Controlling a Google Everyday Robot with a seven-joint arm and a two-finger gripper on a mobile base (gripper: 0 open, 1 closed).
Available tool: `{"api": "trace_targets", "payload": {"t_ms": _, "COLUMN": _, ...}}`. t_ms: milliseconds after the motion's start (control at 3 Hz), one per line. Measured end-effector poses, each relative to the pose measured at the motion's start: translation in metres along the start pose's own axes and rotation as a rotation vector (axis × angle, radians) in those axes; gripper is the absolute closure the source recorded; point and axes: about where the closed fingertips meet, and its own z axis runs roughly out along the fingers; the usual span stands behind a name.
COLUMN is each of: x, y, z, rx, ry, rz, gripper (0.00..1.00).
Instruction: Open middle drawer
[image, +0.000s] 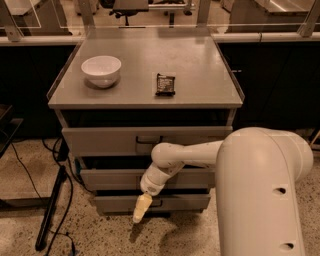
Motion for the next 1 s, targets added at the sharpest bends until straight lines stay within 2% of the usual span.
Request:
{"api": "trace_targets", "payload": {"t_ms": 333, "x": 0.001, "y": 0.004, "z": 0.003, "rx": -0.007, "ry": 0.006, "rz": -0.002, "gripper": 0.00}}
{"api": "trace_targets", "payload": {"t_ms": 667, "x": 0.015, "y": 0.034, "z": -0.017, "rx": -0.009, "ry": -0.019, "rz": -0.017, "gripper": 0.00}}
{"api": "trace_targets", "payload": {"t_ms": 1000, "x": 0.030, "y": 0.084, "z": -0.052, "rx": -0.021, "ry": -0.069, "rz": -0.020, "gripper": 0.00}}
